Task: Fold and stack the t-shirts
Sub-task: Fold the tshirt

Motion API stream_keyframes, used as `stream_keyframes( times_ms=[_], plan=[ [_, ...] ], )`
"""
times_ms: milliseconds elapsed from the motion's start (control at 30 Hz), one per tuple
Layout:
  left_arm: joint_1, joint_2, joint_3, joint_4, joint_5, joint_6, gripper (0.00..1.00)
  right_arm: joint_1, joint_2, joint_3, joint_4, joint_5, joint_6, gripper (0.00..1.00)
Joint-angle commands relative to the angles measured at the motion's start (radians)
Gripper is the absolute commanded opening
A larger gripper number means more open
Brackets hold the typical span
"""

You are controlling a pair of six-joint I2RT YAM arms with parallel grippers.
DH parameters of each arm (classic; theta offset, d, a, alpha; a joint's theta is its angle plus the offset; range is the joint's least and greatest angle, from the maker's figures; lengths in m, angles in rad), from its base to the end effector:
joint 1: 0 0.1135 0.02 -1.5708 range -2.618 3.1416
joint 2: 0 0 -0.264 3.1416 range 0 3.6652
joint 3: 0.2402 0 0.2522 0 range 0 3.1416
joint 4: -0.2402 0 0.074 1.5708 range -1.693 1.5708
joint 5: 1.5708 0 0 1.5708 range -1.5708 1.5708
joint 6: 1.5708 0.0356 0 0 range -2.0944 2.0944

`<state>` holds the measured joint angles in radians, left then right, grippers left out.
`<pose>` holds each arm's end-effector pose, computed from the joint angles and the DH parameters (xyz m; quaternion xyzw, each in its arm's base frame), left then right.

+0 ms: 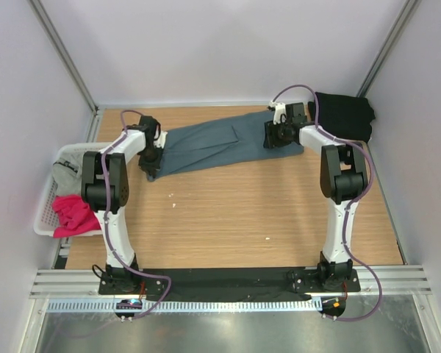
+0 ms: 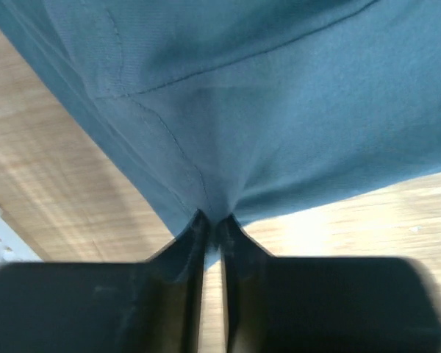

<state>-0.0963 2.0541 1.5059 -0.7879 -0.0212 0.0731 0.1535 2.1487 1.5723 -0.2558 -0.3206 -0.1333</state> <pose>0.4067 -0.0385 0.1642 0.0828 0.9896 0.0092 0.1172 0.4676 0.0837 0.1717 -0.1886 0.9029 0.1524 0.3548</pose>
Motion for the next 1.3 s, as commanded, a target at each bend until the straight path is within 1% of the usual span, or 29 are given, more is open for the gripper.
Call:
stream_keyframes(
  times_ms=[0, 33, 133, 233, 400, 433, 533, 567, 600, 633, 667, 733, 767, 867, 967, 1067, 1233, 1267],
  plan=[
    [0.0, -0.017, -0.009, -0.068, 0.018, -0.018, 0.0, 0.001, 0.022, 0.063, -0.025, -0.011, -0.003, 0.51],
    [0.0, -0.021, -0.015, -0.085, 0.065, -0.024, 0.0, 0.0, 0.028, 0.069, -0.033, -0.005, -0.005, 0.51],
    [-0.003, -0.073, -0.071, -0.094, 0.113, -0.036, 0.0, 0.001, 0.053, 0.094, -0.049, 0.028, -0.022, 0.51],
    [-0.013, -0.127, -0.127, -0.1, 0.103, -0.024, 0.0, 0.0, 0.097, 0.138, -0.06, 0.046, -0.04, 0.51],
    [-0.023, -0.221, -0.203, -0.126, 0.133, -0.016, 0.0, 0.001, 0.181, 0.261, -0.091, 0.064, -0.042, 0.51],
    [-0.026, -0.238, -0.232, -0.125, 0.139, -0.012, 0.0, 0.0, 0.212, 0.311, -0.111, 0.066, -0.045, 0.51],
    [-0.036, -0.31, -0.263, -0.122, 0.147, -0.001, 0.0, 0.0, 0.24, 0.376, -0.125, 0.078, -0.035, 0.51],
    [-0.034, -0.34, -0.268, -0.128, 0.147, 0.008, 0.03, -0.002, 0.249, 0.394, -0.134, 0.077, -0.034, 0.51],
    [-0.034, -0.357, -0.262, -0.137, 0.144, 0.013, 0.11, 0.003, 0.252, 0.408, -0.143, 0.072, -0.031, 0.51],
    [-0.034, -0.374, -0.254, -0.16, 0.141, 0.017, 0.23, 0.0, 0.247, 0.423, -0.152, 0.066, -0.02, 0.51],
    [-0.036, -0.414, -0.23, -0.174, 0.142, 0.027, 0.38, -0.002, 0.22, 0.419, -0.151, 0.06, -0.016, 0.51],
    [-0.036, -0.457, -0.208, -0.186, 0.145, 0.03, 0.5, -0.005, 0.179, 0.372, -0.12, 0.048, 0.0, 0.51],
    [-0.037, -0.497, -0.188, -0.18, 0.145, 0.031, 0.6, -0.006, 0.13, 0.352, -0.106, 0.048, 0.01, 0.51],
    [-0.046, -0.515, -0.158, -0.14, 0.115, 0.042, 0.66, -0.006, 0.076, 0.296, -0.088, 0.045, 0.021, 0.52],
    [-0.078, -0.457, -0.109, -0.119, 0.067, 0.065, 0.66, -0.005, 0.037, 0.284, -0.109, 0.046, 0.032, 0.52],
    [-0.12, -0.367, -0.09, -0.057, 0.033, 0.086, 0.63, -0.006, 0.02, 0.266, -0.105, 0.06, 0.035, 0.52],
    [-0.201, -0.218, -0.058, -0.021, 0.037, 0.108, 0.51, -0.006, 0.028, 0.25, -0.1, 0.064, 0.04, 0.52],
    [-0.218, -0.204, -0.061, -0.008, 0.003, 0.111, 0.47, -0.008, 0.028, 0.247, -0.099, 0.064, 0.043, 0.52]
  ],
)
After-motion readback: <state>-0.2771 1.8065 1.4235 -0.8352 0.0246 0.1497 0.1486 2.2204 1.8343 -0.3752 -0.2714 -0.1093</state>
